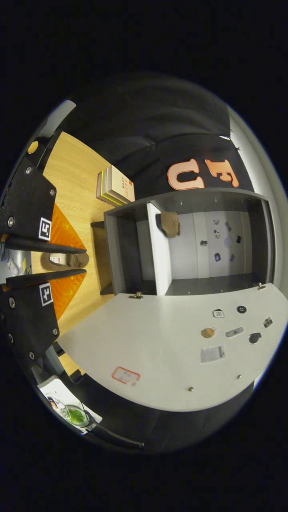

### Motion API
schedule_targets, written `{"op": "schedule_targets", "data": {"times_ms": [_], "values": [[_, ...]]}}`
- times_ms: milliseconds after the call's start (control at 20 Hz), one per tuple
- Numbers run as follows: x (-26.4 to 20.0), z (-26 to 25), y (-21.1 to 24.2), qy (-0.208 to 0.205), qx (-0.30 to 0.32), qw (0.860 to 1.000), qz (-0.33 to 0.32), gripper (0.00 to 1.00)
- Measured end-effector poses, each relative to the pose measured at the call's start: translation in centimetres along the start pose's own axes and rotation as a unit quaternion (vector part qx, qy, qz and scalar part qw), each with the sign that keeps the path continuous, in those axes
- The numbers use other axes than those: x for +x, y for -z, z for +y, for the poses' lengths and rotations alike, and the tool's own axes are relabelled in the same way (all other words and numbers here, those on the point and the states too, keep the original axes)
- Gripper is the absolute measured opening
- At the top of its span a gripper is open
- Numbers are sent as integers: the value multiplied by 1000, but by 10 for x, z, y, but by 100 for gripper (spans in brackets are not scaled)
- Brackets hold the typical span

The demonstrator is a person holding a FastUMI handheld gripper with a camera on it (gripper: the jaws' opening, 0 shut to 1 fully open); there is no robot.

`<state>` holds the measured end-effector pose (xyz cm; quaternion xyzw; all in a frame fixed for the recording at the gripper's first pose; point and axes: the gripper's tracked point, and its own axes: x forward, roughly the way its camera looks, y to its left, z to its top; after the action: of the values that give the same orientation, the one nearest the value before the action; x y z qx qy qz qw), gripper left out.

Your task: Open the shoe cabinet door, grab the shoes and put them into the shoe cabinet, then close the shoe cabinet door.

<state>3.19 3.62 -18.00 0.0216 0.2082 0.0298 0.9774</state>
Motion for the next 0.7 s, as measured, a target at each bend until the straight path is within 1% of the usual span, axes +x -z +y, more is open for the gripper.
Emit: {"op": "schedule_targets", "data": {"times_ms": [250, 500, 700], "values": [[42, 14, 62, -22, -26, 998, 54, 25], [95, 24, 115, -40, -47, 994, 93, 25], [136, 30, 145, -51, -61, 990, 114, 25]]}}
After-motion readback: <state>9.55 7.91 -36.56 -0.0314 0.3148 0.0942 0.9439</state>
